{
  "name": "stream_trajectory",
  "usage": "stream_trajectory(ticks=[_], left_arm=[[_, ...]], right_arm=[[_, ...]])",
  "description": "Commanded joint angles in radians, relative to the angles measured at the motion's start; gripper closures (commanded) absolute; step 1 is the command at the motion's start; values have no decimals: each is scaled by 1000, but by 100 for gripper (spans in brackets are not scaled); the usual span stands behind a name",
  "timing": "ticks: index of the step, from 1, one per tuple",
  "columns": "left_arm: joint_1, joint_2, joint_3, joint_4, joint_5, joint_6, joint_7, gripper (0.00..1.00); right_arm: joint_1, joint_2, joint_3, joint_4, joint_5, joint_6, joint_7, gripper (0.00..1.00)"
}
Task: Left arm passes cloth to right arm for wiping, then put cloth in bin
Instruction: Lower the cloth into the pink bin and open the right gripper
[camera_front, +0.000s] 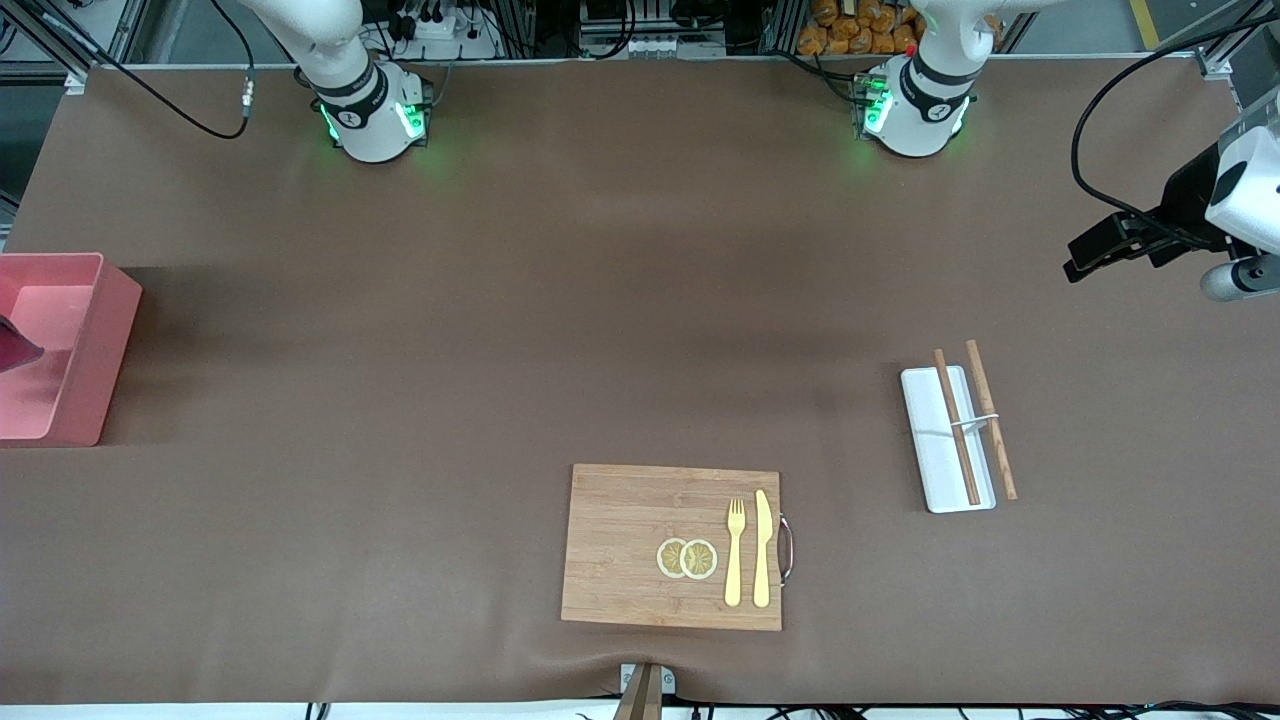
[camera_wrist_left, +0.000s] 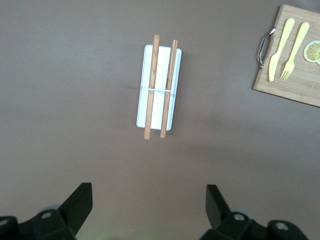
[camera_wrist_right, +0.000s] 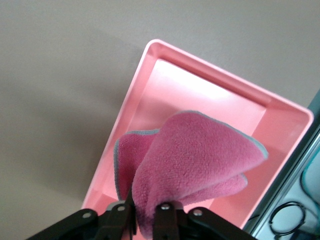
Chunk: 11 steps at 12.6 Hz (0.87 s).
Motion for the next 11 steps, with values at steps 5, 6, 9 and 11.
stream_trajectory(ticks=[5, 6, 9, 11], left_arm=[[3, -11, 0, -13, -10, -1, 16, 0], [2, -11, -1, -12, -10, 0, 16, 0], [3, -11, -1, -10, -10, 0, 16, 0], [3, -11, 1, -9, -10, 3, 15, 0]], right_arm=[[242, -98, 27, 22, -4, -163, 222, 0], [296, -116, 29, 19, -4, -199, 315, 0], [440, -185, 29, 10, 7, -292, 549, 0], [514, -233, 29, 8, 7, -352, 658, 0]])
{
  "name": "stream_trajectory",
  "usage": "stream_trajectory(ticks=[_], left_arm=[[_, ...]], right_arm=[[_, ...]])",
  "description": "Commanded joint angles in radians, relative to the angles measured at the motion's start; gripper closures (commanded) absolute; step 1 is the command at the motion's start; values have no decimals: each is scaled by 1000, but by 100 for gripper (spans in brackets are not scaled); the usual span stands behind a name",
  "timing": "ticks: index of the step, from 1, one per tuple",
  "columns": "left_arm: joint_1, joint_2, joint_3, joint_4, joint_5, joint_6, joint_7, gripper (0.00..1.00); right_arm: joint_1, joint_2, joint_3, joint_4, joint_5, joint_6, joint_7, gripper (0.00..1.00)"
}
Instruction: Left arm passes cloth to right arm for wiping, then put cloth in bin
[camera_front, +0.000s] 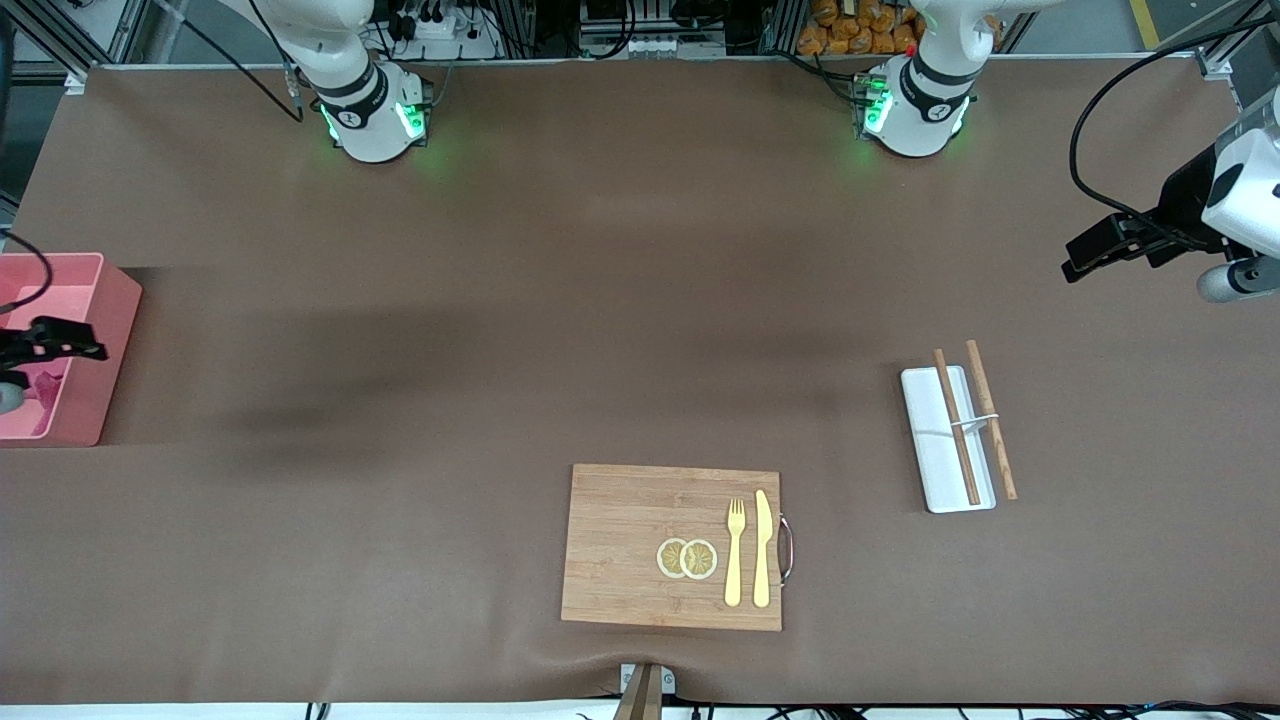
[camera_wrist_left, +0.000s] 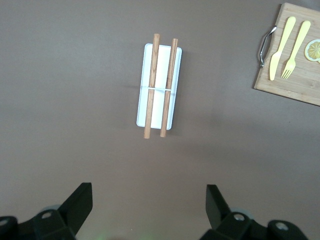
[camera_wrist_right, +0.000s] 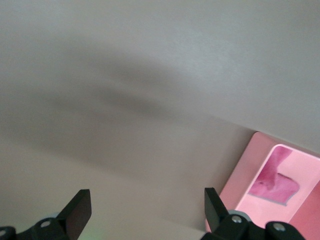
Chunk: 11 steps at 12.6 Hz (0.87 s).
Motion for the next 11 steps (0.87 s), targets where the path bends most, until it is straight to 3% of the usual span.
stream_trajectory(ticks=[1, 4, 6, 11], left_arm=[[6, -11, 2, -6, -10, 7, 16, 0], [6, -10, 2, -4, -10, 15, 16, 0], [6, -10, 3, -4, -10, 19, 16, 0], [8, -10, 5, -4, -10, 22, 16, 0]], right_arm=[[68, -91, -11, -34, 3, -81, 149, 0], [120, -213, -9, -123, 16, -110, 267, 0], [130, -305, -11, -201, 98, -107, 390, 0], [143, -336, -8, -183, 111, -121, 550, 0]])
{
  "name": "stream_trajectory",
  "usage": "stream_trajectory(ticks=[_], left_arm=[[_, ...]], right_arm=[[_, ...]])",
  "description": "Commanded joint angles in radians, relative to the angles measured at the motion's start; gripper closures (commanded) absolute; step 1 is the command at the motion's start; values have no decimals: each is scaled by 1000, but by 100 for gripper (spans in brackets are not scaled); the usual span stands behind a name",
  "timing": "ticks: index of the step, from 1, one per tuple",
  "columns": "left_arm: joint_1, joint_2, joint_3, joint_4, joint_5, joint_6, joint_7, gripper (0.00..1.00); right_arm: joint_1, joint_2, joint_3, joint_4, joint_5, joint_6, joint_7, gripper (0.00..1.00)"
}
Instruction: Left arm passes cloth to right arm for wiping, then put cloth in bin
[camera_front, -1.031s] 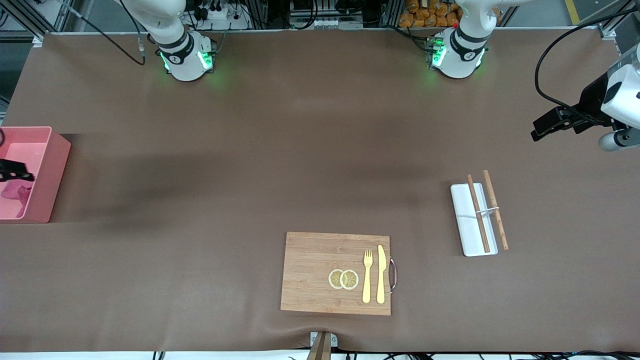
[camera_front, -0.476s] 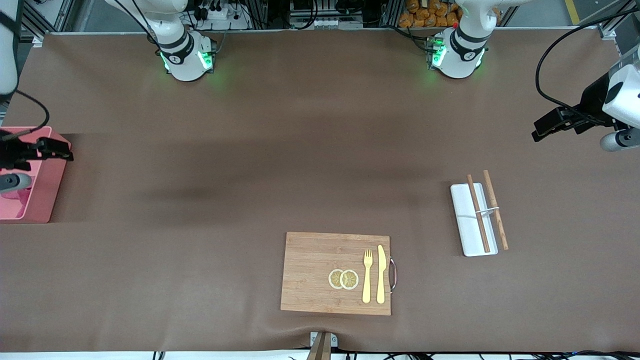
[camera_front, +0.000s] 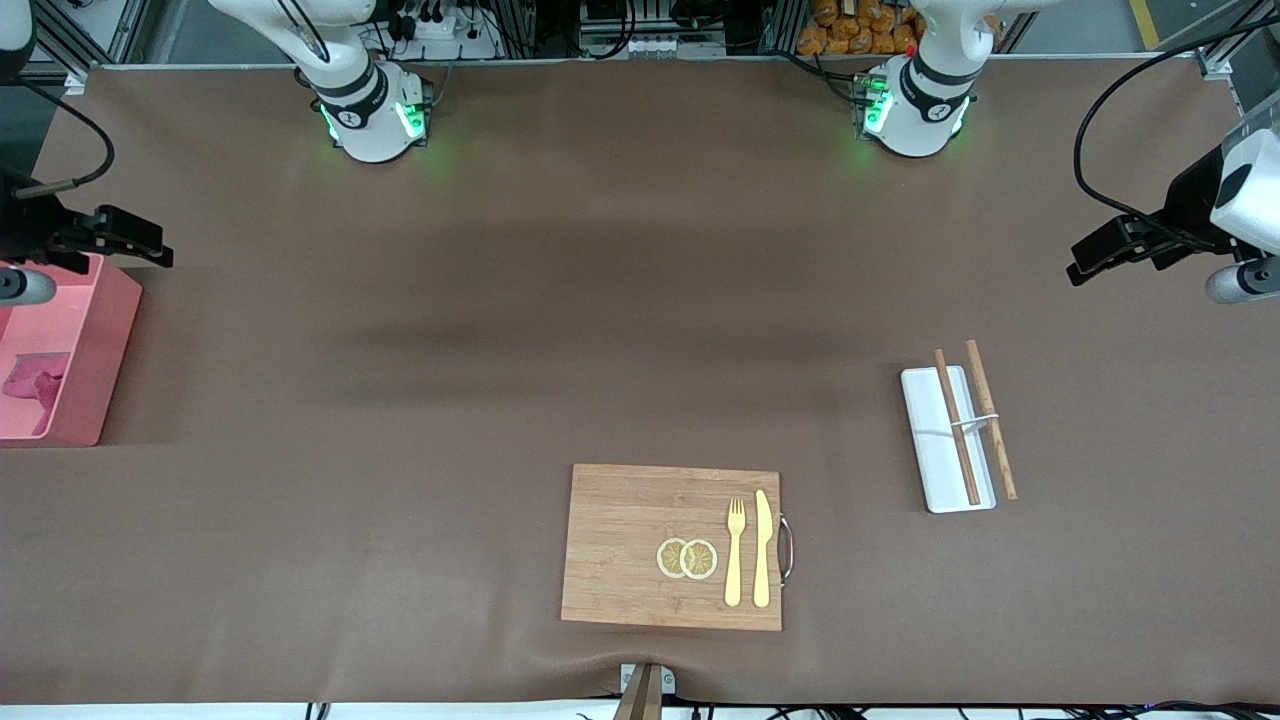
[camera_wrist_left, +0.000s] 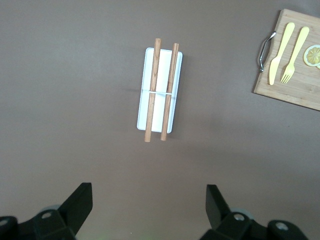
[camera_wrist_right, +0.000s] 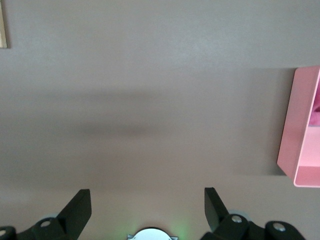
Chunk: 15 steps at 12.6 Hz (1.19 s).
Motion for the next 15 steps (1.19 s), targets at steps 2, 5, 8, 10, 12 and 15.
stream_trajectory(ticks=[2, 5, 8, 10, 12, 15], left_arm=[[3, -10, 4, -6, -9, 7, 16, 0], [3, -10, 4, -6, -9, 7, 16, 0], [2, -10, 4, -8, -9, 7, 16, 0], [2, -10, 4, -9, -9, 6, 16, 0], [2, -10, 4, -11, -9, 6, 16, 0], [2, -7, 2, -11, -9, 6, 16, 0]], right_arm=[[19, -18, -13, 40, 8, -19, 169, 0], [34, -15, -28, 94, -1, -19, 187, 0], [31, -18, -27, 98, 2, -31, 174, 0], [30, -18, -27, 100, 5, -28, 170, 0], [33, -18, -24, 100, 5, -30, 170, 0], [33, -21, -22, 100, -1, -31, 168, 0]])
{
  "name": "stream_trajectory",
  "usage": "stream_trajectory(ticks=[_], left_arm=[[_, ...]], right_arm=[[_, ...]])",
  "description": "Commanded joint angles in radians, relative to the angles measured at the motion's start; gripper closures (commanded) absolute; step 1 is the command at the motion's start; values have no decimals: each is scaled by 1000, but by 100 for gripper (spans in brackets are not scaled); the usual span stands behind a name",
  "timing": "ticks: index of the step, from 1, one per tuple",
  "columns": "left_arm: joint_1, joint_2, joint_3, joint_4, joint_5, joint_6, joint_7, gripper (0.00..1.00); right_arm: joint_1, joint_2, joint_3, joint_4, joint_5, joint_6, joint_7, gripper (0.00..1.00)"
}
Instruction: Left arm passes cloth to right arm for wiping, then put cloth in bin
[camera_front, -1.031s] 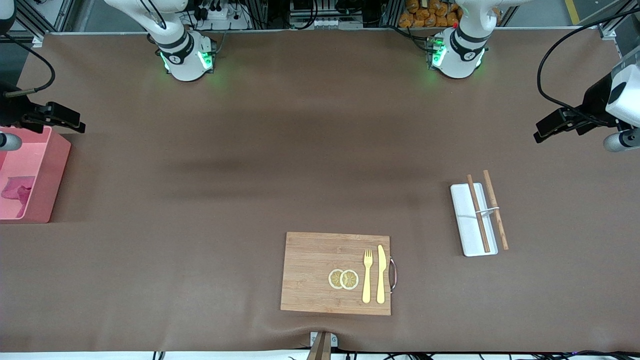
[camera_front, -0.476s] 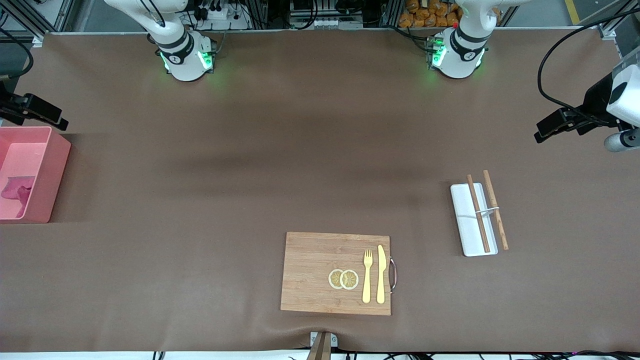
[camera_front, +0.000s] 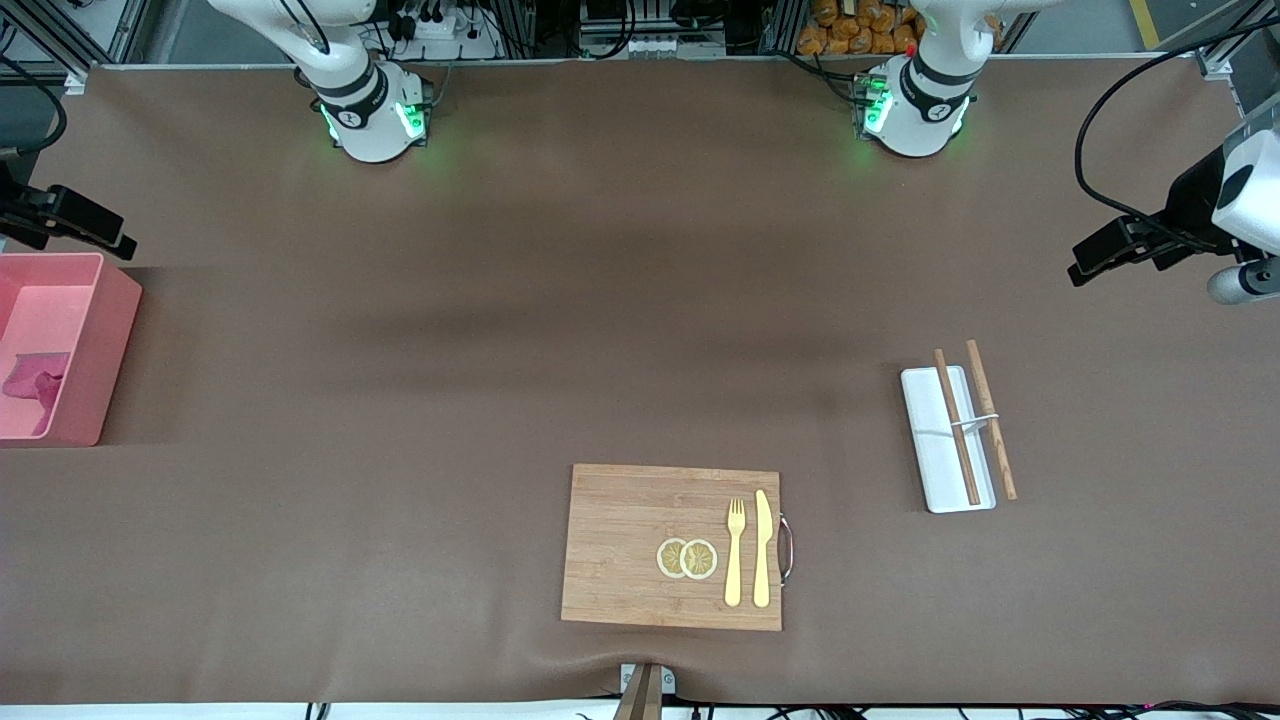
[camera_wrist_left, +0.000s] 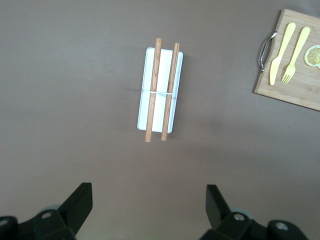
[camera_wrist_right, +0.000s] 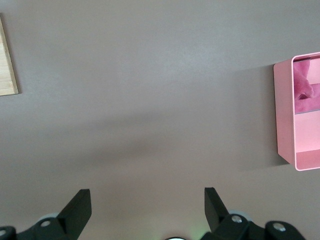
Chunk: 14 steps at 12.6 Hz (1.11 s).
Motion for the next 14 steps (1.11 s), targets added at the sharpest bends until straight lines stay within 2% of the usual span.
stream_trajectory(ticks=[1, 9, 14], left_arm=[[2, -7, 0, -8, -9, 4, 16, 0], [0, -5, -1, -1, -7, -4, 13, 0], [-6, 22, -1, 107, 0, -122, 12, 0]], right_arm=[[20, -12, -13, 4, -1, -15, 10, 0], [24, -5, -16, 4, 5, -6, 20, 0], [27, -3, -14, 4, -4, -1, 18, 0]])
